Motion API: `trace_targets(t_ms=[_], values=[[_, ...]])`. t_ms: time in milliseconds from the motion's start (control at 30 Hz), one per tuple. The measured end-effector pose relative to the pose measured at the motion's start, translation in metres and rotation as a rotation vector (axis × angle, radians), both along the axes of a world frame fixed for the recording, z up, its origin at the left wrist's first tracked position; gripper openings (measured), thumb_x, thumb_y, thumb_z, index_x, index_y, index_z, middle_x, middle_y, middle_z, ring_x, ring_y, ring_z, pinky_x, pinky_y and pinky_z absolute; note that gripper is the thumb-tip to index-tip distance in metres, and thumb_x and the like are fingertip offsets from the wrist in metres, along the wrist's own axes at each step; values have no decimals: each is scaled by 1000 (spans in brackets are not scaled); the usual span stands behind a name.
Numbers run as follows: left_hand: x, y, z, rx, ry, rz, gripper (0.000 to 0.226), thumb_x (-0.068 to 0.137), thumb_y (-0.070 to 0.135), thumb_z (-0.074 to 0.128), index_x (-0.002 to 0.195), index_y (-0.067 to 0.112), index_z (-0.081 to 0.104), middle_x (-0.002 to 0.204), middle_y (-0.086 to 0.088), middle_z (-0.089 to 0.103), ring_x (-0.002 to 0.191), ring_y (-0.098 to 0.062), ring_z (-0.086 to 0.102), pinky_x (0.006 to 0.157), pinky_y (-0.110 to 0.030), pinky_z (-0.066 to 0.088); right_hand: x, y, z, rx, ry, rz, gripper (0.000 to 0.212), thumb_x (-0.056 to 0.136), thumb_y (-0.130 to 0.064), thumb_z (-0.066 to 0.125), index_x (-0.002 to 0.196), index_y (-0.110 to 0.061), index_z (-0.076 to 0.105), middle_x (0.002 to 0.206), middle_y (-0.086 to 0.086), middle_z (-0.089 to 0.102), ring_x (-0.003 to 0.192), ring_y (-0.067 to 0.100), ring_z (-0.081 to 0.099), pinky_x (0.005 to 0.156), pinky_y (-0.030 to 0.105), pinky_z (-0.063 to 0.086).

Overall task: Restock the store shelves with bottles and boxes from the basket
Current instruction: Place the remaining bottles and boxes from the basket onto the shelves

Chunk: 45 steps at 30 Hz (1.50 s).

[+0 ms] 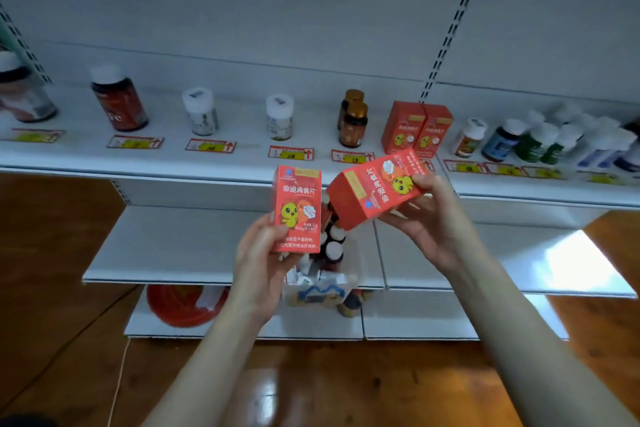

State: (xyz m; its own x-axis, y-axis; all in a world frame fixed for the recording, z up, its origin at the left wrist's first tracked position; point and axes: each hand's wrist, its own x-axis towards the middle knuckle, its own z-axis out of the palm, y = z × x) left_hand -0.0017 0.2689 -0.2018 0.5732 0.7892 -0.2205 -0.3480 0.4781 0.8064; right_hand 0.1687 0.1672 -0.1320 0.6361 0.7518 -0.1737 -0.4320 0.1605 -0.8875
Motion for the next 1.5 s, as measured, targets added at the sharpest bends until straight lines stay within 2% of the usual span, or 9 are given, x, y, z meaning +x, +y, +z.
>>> trace_targets(t_ms=[133,300,467,600,767,1000,1133,1267,1500], values=[[16,-8,14,51,-1,14,39,67,23,69,101,8,55,84,-3,66,70,-8,67,66,-25,55,-16,9,9,28,71,-98,7,91,-19,49,92,-12,52,79,4,56,74,14,56,63,31,59],[44,-20,24,109,-3,75,59,66,30,65,114,-3,52,88,-10,68,67,-9,68,59,-19,54,-33,9,3,72,-25,-203,43,89,-25,55,123,1,48,94,4,65,77,7,66,64,17,54],[69,-16,23,167,62,113,99,39,63,82,110,0,54,97,-15,69,80,-20,68,71,-28,56,-9,-8,6,-84,-128,-27,63,75,-16,72,130,-21,43,104,4,67,88,13,68,67,19,52],[93,-13,25,190,69,108,93,34,67,81,101,7,60,90,-8,72,82,-20,70,68,-28,56,34,-17,21,-221,-286,192,63,74,-5,71,126,-29,45,101,0,62,92,12,64,81,28,55],[136,-19,31,204,85,149,74,58,39,76,117,1,52,109,-18,66,95,-28,66,78,-37,56,91,-19,42,-423,-674,400,39,71,-16,76,103,-24,55,100,-6,63,89,6,63,82,25,53],[185,-24,39,380,142,170,60,57,33,71,112,13,56,100,-4,69,90,-18,68,75,-32,55,154,-17,53,-367,-756,679,107,68,-12,79,145,-38,9,119,-20,50,102,-1,60,89,20,49],[205,-31,41,397,153,206,43,58,29,70,98,19,57,89,4,70,80,-10,69,66,-22,56,182,-17,51,-323,-751,719,87,68,-12,79,136,-35,30,120,-11,56,104,5,61,88,27,53],[218,-36,43,399,162,244,52,59,29,70,107,12,56,96,-3,69,82,-14,69,68,-25,57,199,-16,50,-268,-671,718,55,72,-12,75,118,-27,49,105,-7,63,88,2,67,69,21,56],[228,-26,45,334,169,302,50,64,28,78,107,15,56,100,-4,69,88,-19,68,74,-32,56,225,7,59,-210,-557,603,12,80,-14,66,91,-19,62,89,2,67,80,16,67,60,25,55]])
